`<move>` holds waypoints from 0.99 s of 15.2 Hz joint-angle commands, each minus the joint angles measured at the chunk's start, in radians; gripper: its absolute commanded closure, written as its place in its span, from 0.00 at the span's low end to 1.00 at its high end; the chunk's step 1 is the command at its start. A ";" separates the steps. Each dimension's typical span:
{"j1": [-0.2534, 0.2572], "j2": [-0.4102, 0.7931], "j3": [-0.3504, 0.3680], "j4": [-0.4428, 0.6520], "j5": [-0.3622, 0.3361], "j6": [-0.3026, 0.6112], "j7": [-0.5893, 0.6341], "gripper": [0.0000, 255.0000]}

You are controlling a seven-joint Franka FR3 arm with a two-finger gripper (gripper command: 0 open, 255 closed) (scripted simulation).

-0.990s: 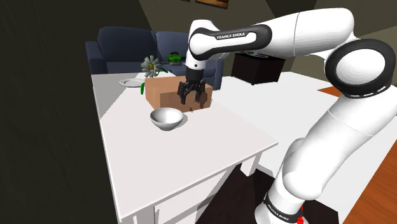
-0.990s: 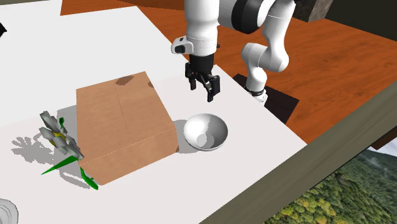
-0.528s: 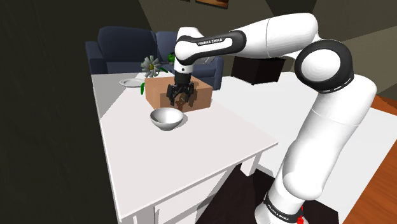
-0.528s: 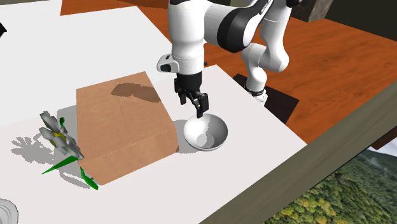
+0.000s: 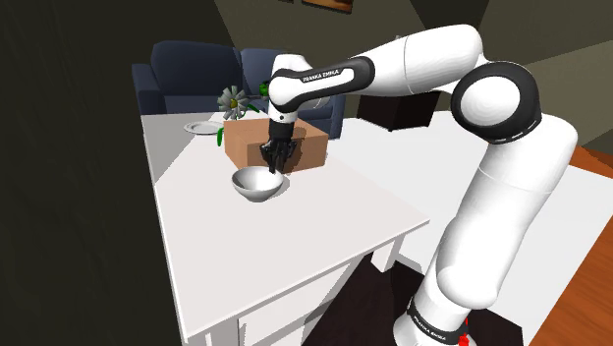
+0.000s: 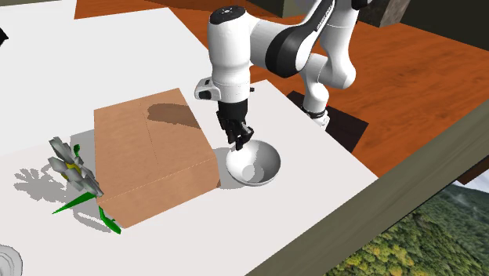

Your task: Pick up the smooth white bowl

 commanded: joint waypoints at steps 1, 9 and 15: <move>0.000 0.000 0.000 -0.001 0.000 0.001 0.000 1.00; 0.001 -0.002 0.000 0.011 0.000 -0.012 0.002 1.00; 0.000 -0.012 0.000 0.080 -0.002 -0.091 0.006 1.00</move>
